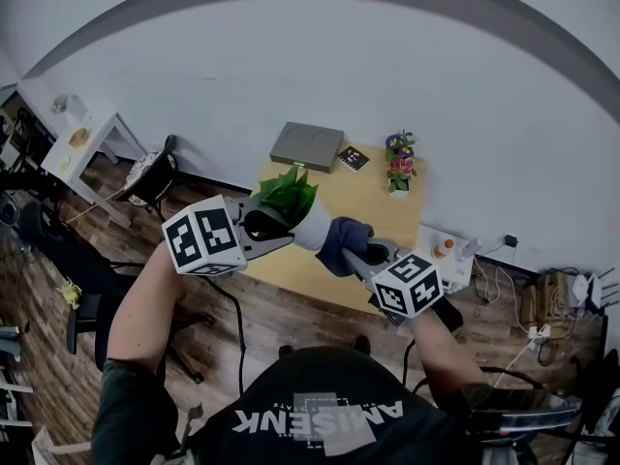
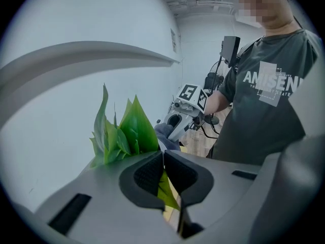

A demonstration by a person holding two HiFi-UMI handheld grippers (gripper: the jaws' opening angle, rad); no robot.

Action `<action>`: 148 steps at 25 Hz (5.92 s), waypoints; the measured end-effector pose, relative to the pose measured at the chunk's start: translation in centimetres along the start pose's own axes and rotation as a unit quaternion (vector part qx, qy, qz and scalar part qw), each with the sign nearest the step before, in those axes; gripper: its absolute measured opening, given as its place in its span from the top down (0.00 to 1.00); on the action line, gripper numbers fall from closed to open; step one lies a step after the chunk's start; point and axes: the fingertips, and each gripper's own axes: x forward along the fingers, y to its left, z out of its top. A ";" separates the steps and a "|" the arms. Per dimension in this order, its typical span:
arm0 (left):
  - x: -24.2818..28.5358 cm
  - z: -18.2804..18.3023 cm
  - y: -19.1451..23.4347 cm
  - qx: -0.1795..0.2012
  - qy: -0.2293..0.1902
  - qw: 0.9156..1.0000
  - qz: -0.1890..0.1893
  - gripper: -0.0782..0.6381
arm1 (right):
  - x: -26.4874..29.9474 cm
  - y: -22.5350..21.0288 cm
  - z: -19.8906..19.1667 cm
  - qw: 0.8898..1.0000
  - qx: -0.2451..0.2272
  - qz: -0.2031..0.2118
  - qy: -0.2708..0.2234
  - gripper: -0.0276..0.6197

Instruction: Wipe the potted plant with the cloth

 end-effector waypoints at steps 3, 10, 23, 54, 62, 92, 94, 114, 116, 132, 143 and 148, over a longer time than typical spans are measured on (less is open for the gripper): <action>0.3 0.1 0.2 0.008 0.004 1.000 -0.003 0.87 | -0.6 -0.6 0.0 1.000 0.001 -0.003 0.001 0.90; 0.8 -0.8 0.3 0.027 0.026 0.999 -0.012 0.87 | -3.2 -0.7 5.1 0.998 -0.022 0.000 -0.055 0.90; -0.1 0.4 -0.2 0.056 -0.008 0.998 -0.023 0.87 | -1.6 1.2 10.8 0.994 -0.028 0.041 -0.093 0.90; 0.0 -0.3 -0.8 0.074 0.002 0.996 -0.058 0.87 | -1.0 -4.6 2.3 0.998 0.053 0.007 -0.018 0.90; 0.1 -0.3 -2.5 0.090 0.001 0.993 -0.070 0.87 | -3.2 -2.7 9.4 0.996 -0.001 0.028 -0.085 0.90; 0.1 -0.2 -0.8 0.086 0.000 0.995 -0.050 0.87 | 0.2 0.4 2.6 0.997 0.032 0.059 -0.024 0.90; 0.2 -0.2 -0.8 0.089 0.001 0.995 -0.051 0.87 | 0.3 0.3 1.8 0.997 0.037 0.058 -0.018 0.90; 0.8 0.1 -3.9 0.183 0.053 0.980 -0.052 0.87 | -1.4 -1.5 9.9 0.994 -0.003 0.078 -0.080 0.90; 0.7 0.6 -4.0 0.183 0.045 0.981 -0.047 0.87 | -1.3 -0.8 10.1 0.992 -0.009 0.098 -0.082 0.90; -0.3 1.6 -3.9 0.173 0.010 0.984 -0.042 0.87 | -0.8 -0.1 6.0 0.986 0.020 0.159 -0.050 0.90; -1.0 3.2 -4.5 0.129 -0.058 0.986 -0.091 0.87 | -1.7 -0.7 1.7 0.978 0.064 0.197 -0.032 0.90; -1.6 4.0 -5.0 0.114 -0.084 0.983 -0.120 0.87 | -2.9 -2.3 3.4 0.971 0.090 0.210 -0.067 0.90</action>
